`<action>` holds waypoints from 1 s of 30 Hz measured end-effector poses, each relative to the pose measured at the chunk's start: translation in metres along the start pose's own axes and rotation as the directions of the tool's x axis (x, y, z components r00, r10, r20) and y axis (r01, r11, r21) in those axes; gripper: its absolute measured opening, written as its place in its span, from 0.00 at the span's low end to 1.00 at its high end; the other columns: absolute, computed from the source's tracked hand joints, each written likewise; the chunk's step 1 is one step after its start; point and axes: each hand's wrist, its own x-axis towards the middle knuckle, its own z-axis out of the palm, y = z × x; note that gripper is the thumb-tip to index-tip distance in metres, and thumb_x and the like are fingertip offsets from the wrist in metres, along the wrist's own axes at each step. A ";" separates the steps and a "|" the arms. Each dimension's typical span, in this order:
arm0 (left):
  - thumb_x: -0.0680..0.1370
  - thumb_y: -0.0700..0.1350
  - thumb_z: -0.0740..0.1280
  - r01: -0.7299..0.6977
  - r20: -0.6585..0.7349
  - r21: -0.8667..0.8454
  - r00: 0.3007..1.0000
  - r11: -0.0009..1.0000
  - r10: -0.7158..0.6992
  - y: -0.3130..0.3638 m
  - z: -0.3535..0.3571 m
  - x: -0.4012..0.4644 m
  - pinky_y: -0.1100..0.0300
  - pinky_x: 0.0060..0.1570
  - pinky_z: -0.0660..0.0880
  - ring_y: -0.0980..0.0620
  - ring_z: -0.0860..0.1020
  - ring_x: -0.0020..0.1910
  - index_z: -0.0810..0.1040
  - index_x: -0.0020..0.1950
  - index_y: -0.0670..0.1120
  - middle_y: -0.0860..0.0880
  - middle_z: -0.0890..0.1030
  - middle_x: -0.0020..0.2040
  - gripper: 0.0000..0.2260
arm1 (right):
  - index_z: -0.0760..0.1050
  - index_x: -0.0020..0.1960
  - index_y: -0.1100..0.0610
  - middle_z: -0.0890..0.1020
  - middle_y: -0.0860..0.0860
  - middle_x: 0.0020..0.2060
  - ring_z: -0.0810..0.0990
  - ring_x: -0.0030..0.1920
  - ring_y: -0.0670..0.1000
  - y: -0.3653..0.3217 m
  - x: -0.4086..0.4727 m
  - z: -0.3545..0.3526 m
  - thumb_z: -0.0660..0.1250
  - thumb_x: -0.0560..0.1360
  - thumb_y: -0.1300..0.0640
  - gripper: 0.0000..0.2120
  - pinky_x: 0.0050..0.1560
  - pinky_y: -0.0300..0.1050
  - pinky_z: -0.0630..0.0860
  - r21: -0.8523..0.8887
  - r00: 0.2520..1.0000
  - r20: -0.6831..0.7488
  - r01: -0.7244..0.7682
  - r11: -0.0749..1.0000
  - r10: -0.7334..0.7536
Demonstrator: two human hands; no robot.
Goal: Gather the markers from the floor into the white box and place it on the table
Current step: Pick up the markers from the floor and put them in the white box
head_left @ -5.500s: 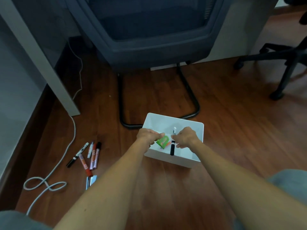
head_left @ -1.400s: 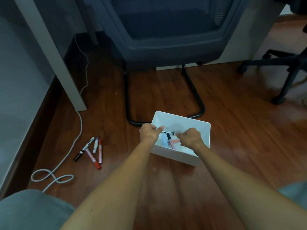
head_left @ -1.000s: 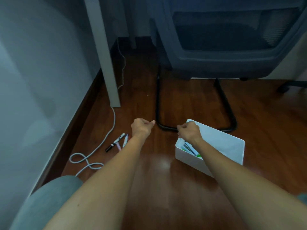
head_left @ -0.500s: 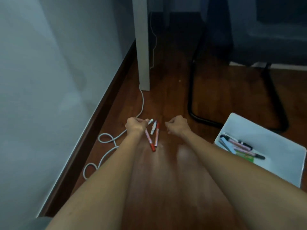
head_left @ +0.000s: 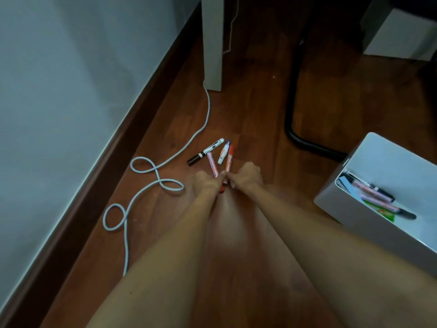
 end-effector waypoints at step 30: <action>0.73 0.49 0.73 -0.365 0.143 -0.005 0.921 0.931 0.361 0.171 0.009 -0.131 0.50 0.52 0.83 0.41 0.85 0.50 0.83 0.54 0.38 0.39 0.86 0.51 0.16 | 0.84 0.55 0.63 0.86 0.60 0.53 0.85 0.54 0.61 0.017 -0.066 -0.196 0.72 0.75 0.49 0.18 0.56 0.53 0.81 0.218 0.964 -0.255 -0.013 0.976 0.070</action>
